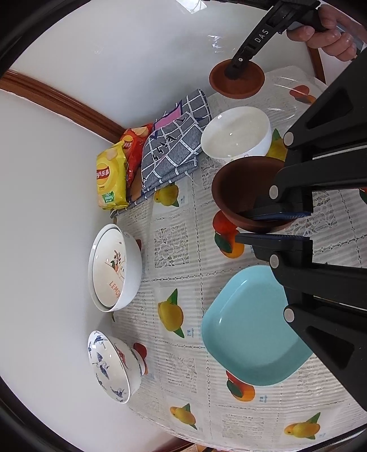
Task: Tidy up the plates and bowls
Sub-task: 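Lower the right gripper's brown bowl into the white bowl while the left gripper holds its brown bowl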
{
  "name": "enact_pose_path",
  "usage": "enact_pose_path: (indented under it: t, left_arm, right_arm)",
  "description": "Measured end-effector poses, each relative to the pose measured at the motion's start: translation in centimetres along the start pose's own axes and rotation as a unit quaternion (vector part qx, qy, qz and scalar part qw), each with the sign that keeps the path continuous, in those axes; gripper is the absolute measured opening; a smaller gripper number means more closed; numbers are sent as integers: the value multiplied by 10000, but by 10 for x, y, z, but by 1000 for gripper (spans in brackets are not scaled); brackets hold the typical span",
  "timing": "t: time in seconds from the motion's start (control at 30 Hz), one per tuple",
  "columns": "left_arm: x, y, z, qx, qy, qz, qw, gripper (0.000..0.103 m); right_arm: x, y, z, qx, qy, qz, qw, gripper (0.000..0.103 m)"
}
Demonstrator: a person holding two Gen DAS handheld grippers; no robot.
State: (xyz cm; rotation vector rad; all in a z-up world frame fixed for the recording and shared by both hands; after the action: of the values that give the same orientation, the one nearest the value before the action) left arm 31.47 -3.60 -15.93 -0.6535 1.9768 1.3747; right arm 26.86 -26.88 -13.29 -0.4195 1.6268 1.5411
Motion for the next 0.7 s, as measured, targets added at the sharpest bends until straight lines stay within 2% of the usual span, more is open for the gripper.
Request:
enact_pose_path:
  t: [0.37, 0.7]
  left_arm:
    - [-7, -21, -1, -18, -73, 115, 9999, 8]
    - [1, -42, 2, 26, 16, 300, 9995, 8]
  right_arm:
    - [9, -29, -2, 95, 59, 239, 9997, 8]
    - [28, -64, 0, 202, 222, 501, 9983, 8]
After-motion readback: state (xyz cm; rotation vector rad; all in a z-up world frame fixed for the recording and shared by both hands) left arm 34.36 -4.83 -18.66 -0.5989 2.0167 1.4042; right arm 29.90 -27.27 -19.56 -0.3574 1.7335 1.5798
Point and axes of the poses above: each gripper's, at about its wrist camera, not at the fingertips, and y roughly against the way its jaws point, z to its left, x to its underside, the point moved 10 cm from there along -y, roughly the way its jaws point, and after that the axes turned 14 degrees about -z, right-handed, at the moved point
